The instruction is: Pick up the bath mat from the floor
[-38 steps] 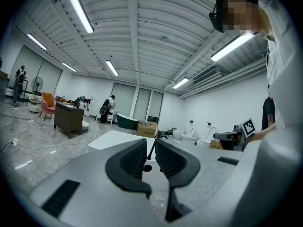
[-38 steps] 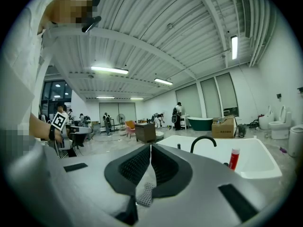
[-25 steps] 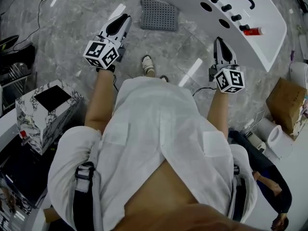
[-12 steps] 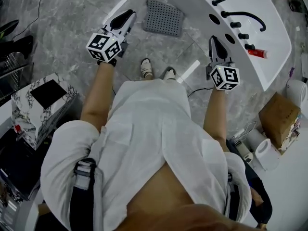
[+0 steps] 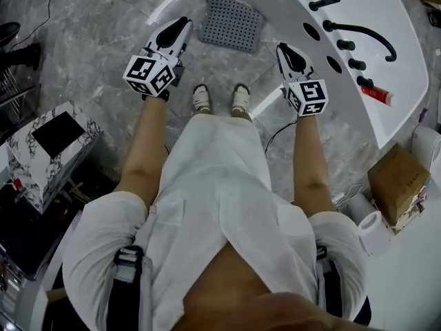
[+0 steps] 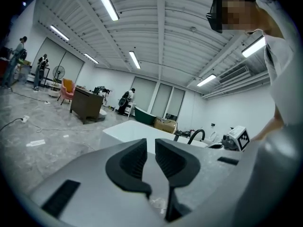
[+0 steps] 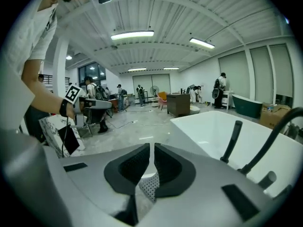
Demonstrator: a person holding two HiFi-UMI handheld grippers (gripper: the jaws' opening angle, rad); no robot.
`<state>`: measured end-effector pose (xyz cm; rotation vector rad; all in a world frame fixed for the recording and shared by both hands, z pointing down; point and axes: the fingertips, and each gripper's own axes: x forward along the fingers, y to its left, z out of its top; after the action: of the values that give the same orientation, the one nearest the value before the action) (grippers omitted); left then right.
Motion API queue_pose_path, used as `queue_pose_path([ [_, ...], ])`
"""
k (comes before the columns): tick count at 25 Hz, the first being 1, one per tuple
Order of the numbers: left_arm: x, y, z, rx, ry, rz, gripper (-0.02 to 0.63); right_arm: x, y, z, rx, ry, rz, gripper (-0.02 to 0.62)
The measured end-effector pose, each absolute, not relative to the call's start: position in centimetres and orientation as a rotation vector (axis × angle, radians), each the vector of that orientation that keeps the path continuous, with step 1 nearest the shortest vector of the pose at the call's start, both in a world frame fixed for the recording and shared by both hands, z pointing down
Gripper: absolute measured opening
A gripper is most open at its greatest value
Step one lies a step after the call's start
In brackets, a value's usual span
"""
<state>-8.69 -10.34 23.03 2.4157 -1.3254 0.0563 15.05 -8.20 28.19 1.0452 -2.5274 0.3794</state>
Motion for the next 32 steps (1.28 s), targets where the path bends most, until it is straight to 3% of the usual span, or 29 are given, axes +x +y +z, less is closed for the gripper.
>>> queue_pose_path([
  [9,-7.2,-13.3,37.0,2.348,-1.375,0.023,0.06,11.0,-11.4,45.4,0.774,-2.51,0.408,0.055],
  [20,-10.1,-19.8,54.2,2.29,-1.525,0.02,0.06,3.2,-13.8,66.1,0.439,-2.483,0.359,0.169],
  [32,-5.9,-24.3,68.0,2.446,-1.482,0.039,0.06,3.5,-12.7,87.8,0.12,-2.291,0.228,0.253],
])
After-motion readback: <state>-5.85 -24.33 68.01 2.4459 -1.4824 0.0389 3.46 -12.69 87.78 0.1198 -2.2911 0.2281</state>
